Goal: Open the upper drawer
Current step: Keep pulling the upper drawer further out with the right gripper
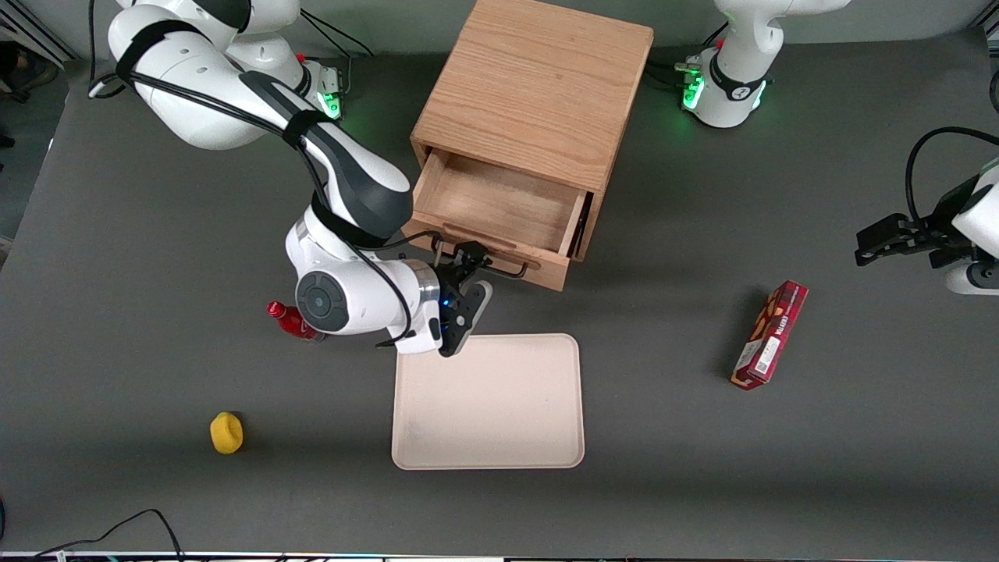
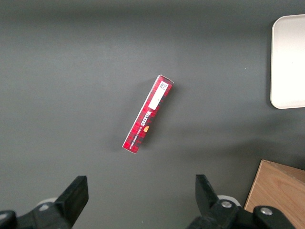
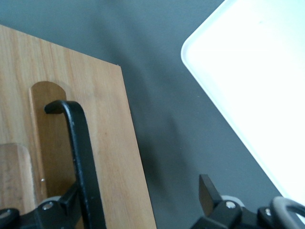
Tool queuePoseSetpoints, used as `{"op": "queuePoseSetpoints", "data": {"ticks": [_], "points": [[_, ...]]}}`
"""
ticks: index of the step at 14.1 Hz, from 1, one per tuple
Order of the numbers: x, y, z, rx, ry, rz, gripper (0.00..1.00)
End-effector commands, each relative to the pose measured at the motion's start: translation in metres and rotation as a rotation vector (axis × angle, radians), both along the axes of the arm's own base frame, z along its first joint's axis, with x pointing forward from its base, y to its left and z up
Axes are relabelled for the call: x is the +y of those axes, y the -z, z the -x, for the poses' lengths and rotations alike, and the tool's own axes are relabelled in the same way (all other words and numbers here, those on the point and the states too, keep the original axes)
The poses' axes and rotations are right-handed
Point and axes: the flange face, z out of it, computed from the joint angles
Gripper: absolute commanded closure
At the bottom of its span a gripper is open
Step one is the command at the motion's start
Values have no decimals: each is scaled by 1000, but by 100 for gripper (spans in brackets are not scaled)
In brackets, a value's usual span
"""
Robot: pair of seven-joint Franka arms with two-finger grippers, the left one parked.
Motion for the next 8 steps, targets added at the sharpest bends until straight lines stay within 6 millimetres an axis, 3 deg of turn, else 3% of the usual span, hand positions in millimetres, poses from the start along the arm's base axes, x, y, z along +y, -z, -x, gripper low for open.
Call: {"op": "queuePoseSetpoints", "data": {"ticks": [1,8], "points": [[-9,-5,-19,-11,22,10,0],[-28,-3,-47,-36,73,-7,0]]}}
